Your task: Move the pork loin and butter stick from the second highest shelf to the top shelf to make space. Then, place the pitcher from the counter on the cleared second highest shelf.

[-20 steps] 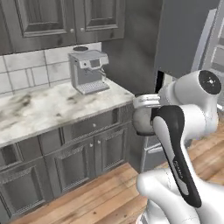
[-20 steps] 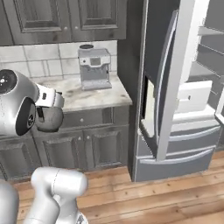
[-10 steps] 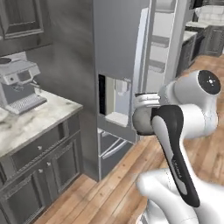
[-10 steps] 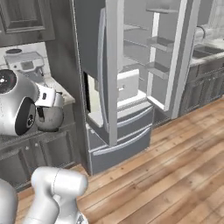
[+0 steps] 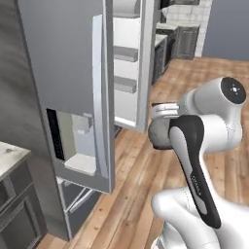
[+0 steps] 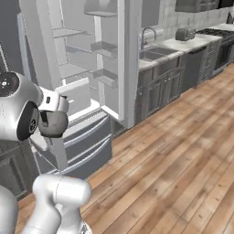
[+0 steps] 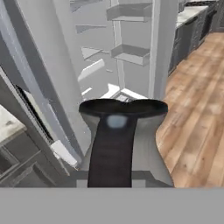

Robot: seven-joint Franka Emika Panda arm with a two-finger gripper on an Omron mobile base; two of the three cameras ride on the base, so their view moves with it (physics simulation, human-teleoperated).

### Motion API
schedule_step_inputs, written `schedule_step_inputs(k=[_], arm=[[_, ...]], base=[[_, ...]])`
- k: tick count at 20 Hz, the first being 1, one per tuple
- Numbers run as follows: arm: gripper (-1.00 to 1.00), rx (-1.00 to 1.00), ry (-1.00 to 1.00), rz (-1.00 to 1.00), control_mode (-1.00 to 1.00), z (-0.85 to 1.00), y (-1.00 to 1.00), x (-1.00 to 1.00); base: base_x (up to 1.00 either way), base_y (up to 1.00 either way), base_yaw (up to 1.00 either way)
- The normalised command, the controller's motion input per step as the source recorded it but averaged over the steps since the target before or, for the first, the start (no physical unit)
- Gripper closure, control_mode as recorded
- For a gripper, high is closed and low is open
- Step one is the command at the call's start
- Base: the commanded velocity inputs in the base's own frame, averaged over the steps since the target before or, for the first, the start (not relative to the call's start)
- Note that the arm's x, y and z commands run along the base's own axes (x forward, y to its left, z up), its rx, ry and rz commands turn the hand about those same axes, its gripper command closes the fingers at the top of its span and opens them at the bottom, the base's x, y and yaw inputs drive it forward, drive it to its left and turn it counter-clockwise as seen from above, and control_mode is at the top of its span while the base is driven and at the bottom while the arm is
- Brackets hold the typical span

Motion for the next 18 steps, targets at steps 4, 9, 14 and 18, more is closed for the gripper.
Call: schedule_step_inputs(k=[4,9,14,18], arm=[[1.0,0.0,0.0,0.0,1.0,0.0,0.0,0.0],[1.0,0.0,0.0,0.0,1.0,0.0,0.0,0.0],[1.0,0.0,0.0,0.0,1.0,0.0,0.0,0.0],[1.0,0.0,0.0,0.0,1.0,0.0,0.0,0.0]], base=[[1.0,-0.36,-0.11],[0.77,-0.21,0.21],[0.53,-0.21,0.55],[0.48,-0.25,0.61]])
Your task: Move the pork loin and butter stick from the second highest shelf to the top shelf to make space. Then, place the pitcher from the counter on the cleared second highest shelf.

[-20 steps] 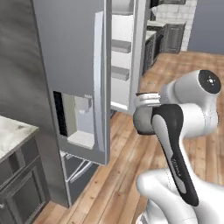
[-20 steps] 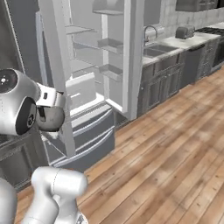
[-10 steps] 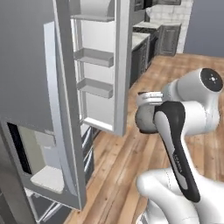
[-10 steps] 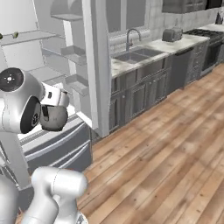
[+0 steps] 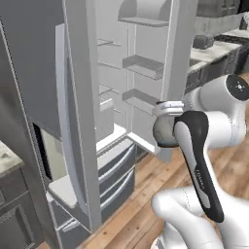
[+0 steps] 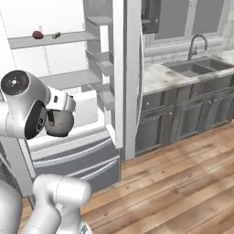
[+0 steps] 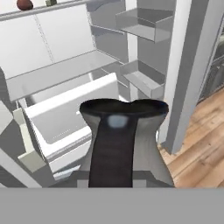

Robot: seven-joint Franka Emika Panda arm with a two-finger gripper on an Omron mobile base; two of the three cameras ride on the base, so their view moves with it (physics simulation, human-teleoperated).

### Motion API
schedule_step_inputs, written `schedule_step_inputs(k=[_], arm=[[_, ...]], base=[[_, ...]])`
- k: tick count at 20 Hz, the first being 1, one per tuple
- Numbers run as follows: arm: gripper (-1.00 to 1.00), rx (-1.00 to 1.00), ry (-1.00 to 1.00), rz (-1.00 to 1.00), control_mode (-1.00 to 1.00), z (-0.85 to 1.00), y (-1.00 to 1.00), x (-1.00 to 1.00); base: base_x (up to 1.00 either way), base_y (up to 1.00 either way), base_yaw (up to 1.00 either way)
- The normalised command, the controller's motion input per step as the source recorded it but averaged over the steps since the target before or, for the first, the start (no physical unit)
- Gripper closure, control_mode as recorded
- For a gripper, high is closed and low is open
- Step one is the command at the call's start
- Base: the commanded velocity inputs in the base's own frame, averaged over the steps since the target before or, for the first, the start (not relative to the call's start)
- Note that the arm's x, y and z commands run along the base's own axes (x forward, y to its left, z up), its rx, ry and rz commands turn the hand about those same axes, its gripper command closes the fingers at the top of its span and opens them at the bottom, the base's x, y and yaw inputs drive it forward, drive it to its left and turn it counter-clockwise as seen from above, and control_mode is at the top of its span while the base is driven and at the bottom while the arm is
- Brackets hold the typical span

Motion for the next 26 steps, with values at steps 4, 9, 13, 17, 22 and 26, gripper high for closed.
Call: schedule_step_inputs(k=[4,9,13,17,22,26], arm=[[1.0,0.0,0.0,0.0,1.0,0.0,0.0,0.0],[1.0,0.0,0.0,0.0,1.0,0.0,0.0,0.0],[1.0,0.0,0.0,0.0,1.0,0.0,0.0,0.0],[1.0,0.0,0.0,0.0,1.0,0.0,0.0,0.0],[1.0,0.0,0.0,0.0,1.0,0.0,0.0,0.0],[1.0,0.0,0.0,0.0,1.0,0.0,0.0,0.0]], base=[[0.49,-0.42,0.57],[0.48,-0.44,0.54],[0.55,-0.39,0.5],[0.61,-0.35,0.46],[0.6,-0.25,0.35],[0.62,-0.18,0.19]])
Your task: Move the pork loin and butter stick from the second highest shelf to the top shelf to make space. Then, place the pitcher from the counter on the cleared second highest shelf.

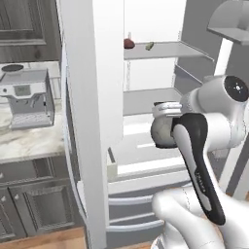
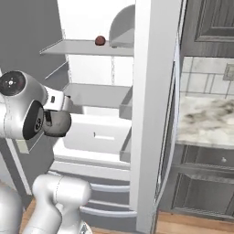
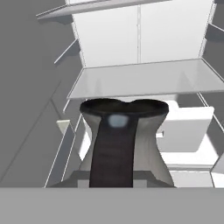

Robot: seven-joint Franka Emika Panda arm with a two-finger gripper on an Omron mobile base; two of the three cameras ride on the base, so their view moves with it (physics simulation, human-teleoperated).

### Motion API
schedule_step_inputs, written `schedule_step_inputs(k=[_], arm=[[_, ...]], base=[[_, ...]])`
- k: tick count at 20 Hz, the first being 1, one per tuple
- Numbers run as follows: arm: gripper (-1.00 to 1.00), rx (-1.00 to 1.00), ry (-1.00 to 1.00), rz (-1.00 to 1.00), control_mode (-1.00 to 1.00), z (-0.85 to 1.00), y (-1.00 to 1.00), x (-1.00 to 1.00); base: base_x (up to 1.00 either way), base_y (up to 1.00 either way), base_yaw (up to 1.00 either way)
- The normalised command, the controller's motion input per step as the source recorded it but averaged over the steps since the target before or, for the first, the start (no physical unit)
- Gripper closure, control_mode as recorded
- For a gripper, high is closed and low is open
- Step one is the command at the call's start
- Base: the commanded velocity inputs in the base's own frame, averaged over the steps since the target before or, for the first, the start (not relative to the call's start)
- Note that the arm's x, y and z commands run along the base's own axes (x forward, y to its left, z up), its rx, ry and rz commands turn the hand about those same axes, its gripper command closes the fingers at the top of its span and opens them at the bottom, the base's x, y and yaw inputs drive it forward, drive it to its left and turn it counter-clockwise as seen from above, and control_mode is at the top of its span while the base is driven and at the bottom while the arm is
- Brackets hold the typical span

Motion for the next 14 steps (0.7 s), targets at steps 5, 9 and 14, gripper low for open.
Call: schedule_step_inputs(k=[5,9,14], arm=[[1.0,0.0,0.0,0.0,1.0,0.0,0.0,0.0],[1.0,0.0,0.0,0.0,1.0,0.0,0.0,0.0],[1.0,0.0,0.0,0.0,1.0,0.0,0.0,0.0]], base=[[0.53,-0.11,0.03],[0.44,-0.04,-0.09],[0.53,0.0,-0.09]])
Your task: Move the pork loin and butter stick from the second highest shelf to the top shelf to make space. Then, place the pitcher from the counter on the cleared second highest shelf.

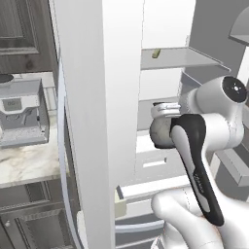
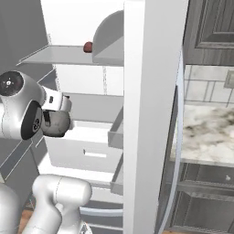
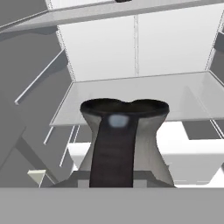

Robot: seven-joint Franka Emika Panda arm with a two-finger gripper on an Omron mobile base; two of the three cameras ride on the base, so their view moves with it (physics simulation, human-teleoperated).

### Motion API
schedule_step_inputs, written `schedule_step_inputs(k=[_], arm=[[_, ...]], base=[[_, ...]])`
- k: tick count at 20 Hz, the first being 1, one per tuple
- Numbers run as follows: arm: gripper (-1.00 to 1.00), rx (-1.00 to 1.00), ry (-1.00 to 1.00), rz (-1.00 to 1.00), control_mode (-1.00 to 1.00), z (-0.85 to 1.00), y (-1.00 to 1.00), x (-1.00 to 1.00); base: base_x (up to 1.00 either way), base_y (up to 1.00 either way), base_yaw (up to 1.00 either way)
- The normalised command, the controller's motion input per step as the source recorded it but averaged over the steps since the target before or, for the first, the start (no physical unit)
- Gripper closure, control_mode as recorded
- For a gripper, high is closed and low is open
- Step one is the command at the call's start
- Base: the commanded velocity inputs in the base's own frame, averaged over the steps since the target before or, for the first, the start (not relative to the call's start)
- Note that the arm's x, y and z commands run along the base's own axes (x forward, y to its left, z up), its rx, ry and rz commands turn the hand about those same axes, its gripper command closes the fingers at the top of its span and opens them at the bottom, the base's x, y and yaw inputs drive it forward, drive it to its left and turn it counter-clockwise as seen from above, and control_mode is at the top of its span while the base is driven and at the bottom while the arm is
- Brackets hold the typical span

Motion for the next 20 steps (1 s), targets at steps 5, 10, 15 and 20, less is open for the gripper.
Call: schedule_step_inputs(k=[5,10,15,20], arm=[[1.0,0.0,0.0,0.0,1.0,0.0,0.0,0.0],[1.0,0.0,0.0,0.0,1.0,0.0,0.0,0.0],[1.0,-0.02,-0.05,0.0,-1.0,-0.12,0.0,0.14],[1.0,-0.03,-0.1,0.0,-1.0,-0.07,0.0,0.25]], base=[[0.57,0.0,-0.08],[0.33,0.0,-0.03],[0.0,0.0,0.0],[0.0,0.0,0.0]])
